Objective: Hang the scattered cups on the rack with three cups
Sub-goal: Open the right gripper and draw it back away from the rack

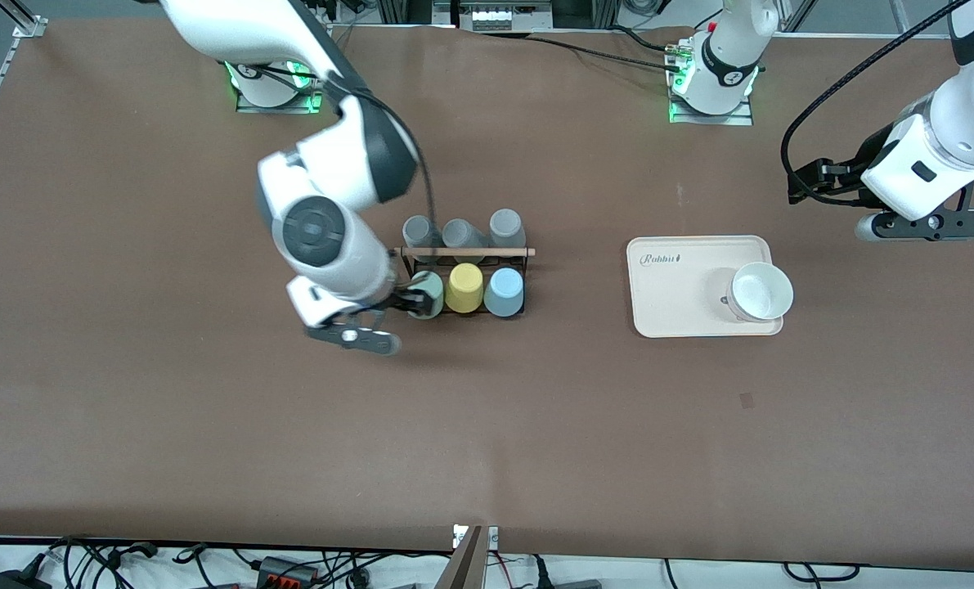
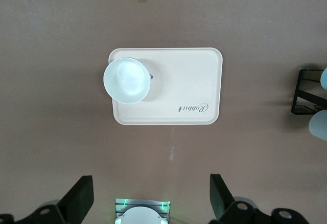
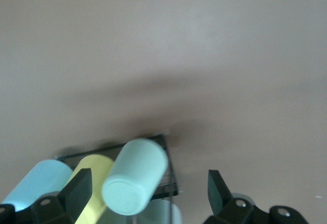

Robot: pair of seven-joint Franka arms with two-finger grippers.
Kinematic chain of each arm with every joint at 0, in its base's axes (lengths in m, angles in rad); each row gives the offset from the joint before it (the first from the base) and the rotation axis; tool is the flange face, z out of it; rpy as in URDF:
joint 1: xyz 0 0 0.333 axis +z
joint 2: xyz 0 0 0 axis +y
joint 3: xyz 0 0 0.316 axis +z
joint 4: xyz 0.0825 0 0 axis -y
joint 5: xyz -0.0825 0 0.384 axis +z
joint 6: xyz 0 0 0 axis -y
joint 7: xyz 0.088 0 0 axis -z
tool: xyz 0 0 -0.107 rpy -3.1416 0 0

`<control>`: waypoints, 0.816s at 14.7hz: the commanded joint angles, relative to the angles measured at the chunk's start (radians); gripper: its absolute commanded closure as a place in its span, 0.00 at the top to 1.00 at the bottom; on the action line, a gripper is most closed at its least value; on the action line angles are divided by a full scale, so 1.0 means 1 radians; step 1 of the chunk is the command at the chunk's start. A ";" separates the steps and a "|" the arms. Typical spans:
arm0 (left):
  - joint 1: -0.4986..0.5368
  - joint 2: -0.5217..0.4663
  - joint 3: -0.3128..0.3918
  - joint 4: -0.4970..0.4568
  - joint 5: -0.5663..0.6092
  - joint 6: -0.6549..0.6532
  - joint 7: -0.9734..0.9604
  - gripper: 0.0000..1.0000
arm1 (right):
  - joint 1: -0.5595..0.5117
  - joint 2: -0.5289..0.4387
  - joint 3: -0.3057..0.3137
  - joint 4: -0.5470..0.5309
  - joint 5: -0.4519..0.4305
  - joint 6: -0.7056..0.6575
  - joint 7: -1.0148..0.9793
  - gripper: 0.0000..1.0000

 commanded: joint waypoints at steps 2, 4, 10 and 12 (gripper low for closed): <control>0.007 -0.012 0.001 0.004 -0.016 -0.015 0.007 1.00 | -0.058 -0.109 -0.064 -0.015 0.000 -0.027 -0.177 1.00; 0.007 -0.012 0.001 0.004 -0.014 -0.015 0.007 1.00 | -0.105 -0.143 -0.079 -0.015 -0.013 -0.040 -0.277 1.00; 0.007 -0.012 -0.001 0.004 -0.014 -0.015 0.007 1.00 | -0.249 -0.246 -0.132 -0.015 -0.072 -0.159 -0.518 1.00; 0.007 -0.012 -0.001 0.004 -0.014 -0.015 0.007 1.00 | -0.303 -0.252 -0.136 -0.015 -0.058 -0.189 -0.561 1.00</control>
